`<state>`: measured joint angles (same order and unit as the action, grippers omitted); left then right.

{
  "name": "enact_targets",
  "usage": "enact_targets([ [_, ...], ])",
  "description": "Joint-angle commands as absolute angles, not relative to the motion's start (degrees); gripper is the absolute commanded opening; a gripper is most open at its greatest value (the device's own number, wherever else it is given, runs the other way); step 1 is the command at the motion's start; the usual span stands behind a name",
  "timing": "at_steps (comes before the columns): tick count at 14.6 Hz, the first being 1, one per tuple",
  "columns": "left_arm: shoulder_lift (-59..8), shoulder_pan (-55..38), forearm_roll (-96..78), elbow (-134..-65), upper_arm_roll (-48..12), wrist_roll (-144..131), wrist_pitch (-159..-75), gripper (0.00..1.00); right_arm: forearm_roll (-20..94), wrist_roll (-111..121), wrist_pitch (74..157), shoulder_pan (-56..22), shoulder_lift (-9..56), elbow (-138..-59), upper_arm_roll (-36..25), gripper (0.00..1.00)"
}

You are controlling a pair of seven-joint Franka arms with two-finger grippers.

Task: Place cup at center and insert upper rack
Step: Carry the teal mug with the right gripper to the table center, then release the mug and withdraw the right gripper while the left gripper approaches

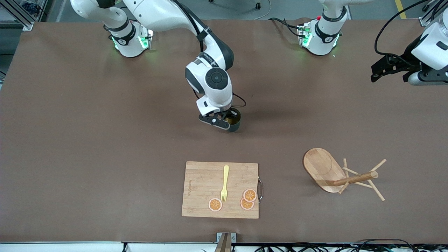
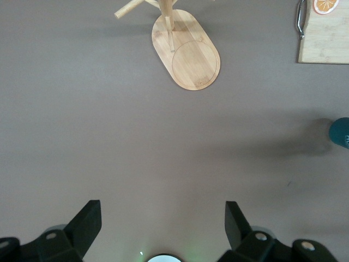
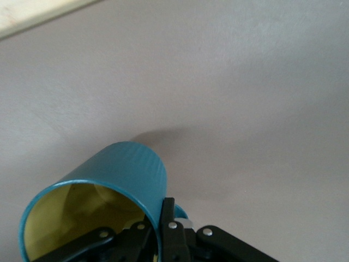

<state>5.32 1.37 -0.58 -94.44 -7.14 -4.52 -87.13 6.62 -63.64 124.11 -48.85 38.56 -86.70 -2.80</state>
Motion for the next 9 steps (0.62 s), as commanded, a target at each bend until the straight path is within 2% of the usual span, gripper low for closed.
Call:
enact_targets([
  [1, 4.7, 1.0, -0.6, -93.3, -7.5, -5.0, -87.1, 1.0, 5.8, -65.2, 124.3, -50.0, 40.3, -85.6, -3.5, 0.04],
  [2, 4.3, 1.0, -1.4, -93.3, -7.6, -5.8, -87.2, 1.0, 5.9, -65.1, 124.9, -50.1, 40.8, -85.7, -3.4, 0.07],
  [3, 3.9, 1.0, -3.3, -93.3, -7.6, -6.9, -87.2, 1.0, 5.9, -65.1, 126.3, -50.1, 41.1, -85.8, -3.4, 0.14],
  [4, 3.6, 0.9, -4.3, -93.4, -7.7, -8.0, -87.2, 1.0, 5.9, -65.1, 127.0, -50.1, 41.5, -86.0, -3.4, 0.32],
  [5, 3.4, 0.4, -4.3, -93.7, -7.8, -8.6, -87.8, 1.0, 5.8, -65.1, 127.1, -50.1, 41.7, -85.9, -3.4, 0.58],
  [6, 3.3, -0.3, -4.4, -93.8, -8.2, -9.6, -88.2, 1.0, 5.8, -65.0, 127.0, -50.1, 41.7, -85.9, -3.4, 1.0],
  [9, 0.4, -2.6, -4.1, -93.5, -14.2, -20.1, -91.0, 1.0, 5.9, -64.2, 126.1, -49.7, 40.5, -85.3, -3.5, 1.0],
])
